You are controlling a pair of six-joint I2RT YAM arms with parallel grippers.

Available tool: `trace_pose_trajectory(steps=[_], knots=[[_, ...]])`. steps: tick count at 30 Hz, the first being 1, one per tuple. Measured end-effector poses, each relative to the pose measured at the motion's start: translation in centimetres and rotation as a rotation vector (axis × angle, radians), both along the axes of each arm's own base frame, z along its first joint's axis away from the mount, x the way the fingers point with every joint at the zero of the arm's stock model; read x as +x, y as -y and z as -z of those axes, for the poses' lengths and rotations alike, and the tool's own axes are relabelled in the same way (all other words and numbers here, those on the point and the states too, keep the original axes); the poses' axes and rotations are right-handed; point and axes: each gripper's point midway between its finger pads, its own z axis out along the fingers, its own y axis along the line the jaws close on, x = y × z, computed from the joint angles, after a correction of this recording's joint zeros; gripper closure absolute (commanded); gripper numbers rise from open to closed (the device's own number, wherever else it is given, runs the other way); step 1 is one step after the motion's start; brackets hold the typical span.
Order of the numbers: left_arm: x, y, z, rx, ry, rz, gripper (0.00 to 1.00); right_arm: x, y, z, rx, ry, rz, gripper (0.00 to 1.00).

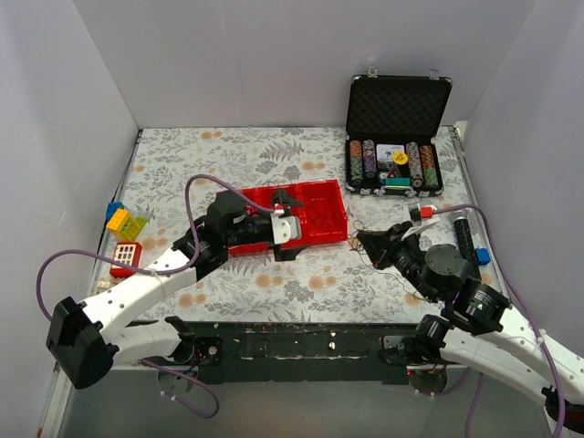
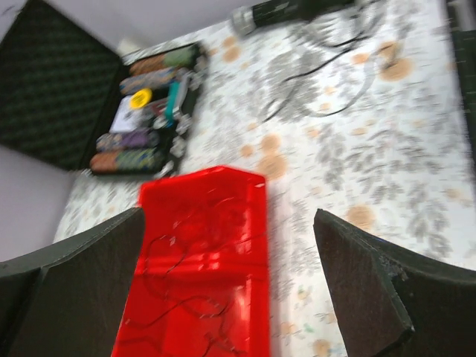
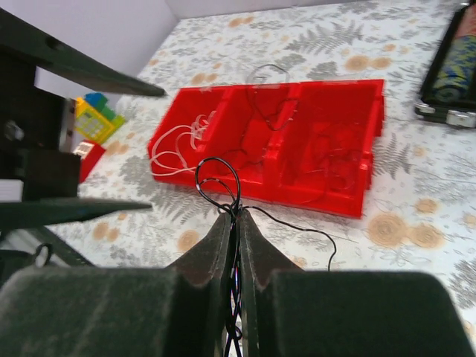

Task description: Untangle the cables

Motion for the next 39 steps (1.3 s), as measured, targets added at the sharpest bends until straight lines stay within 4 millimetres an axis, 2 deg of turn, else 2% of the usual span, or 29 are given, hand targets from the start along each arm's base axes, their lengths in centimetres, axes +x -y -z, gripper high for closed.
trace_pose_trajectory(steps=[4,7,8,12,13,15,17,20,21,22,25,30,32,39], knots=[[-4.0,2.1,0.6,0.013,-0.025,0.162,0.05,-0.5,-2.0,-1.5,0.061,0.023,-0.086,0.99],[-6.0,3.2,0.6,0.013,-0.023,0.237,0.15,-0.6,-3.9,-2.4,0.104,0.033,-0.150,0.99],[-6.4,3.5,0.5,0.008,-0.020,0.253,0.22,-0.6,-4.6,-2.5,0.110,0.029,-0.171,0.99],[-6.3,4.0,-0.1,-0.017,-0.008,0.254,0.53,-0.7,-6.6,-2.8,0.119,0.018,-0.233,0.99],[-6.2,4.1,-0.2,-0.021,-0.006,0.251,0.57,-0.7,-6.9,-2.8,0.120,0.016,-0.246,0.99],[-6.1,4.2,-0.3,-0.026,0.000,0.246,0.59,-0.8,-7.4,-2.6,0.121,0.010,-0.264,0.99],[-5.9,4.2,-0.3,-0.027,0.004,0.240,0.65,-1.0,-7.6,-2.9,0.133,0.013,-0.278,0.99],[-5.7,4.3,-0.4,-0.032,0.006,0.230,0.88,-1.2,-7.8,-3.4,0.154,0.021,-0.291,0.98],[-5.5,4.3,-0.6,-0.035,0.016,0.226,0.96,-1.3,-7.9,-3.5,0.158,0.022,-0.296,0.93],[-5.5,4.3,-0.6,-0.036,0.011,0.222,1.00,-1.3,-7.9,-3.6,0.161,0.023,-0.296,0.90],[-4.9,4.3,-0.8,-0.042,0.025,0.196,1.00,-1.3,-7.6,-3.9,0.169,0.031,-0.291,0.82],[-4.4,4.1,-1.5,-0.054,0.049,0.162,1.00,-1.5,-5.9,-4.5,0.167,0.054,-0.248,0.79],[-4.4,3.9,-2.0,-0.064,0.061,0.156,1.00,-1.5,-5.0,-4.6,0.162,0.060,-0.226,0.73],[-4.5,2.8,-4.3,-0.102,0.122,0.116,1.00,-2.0,-2.4,-4.5,0.154,0.066,-0.167,0.65]])
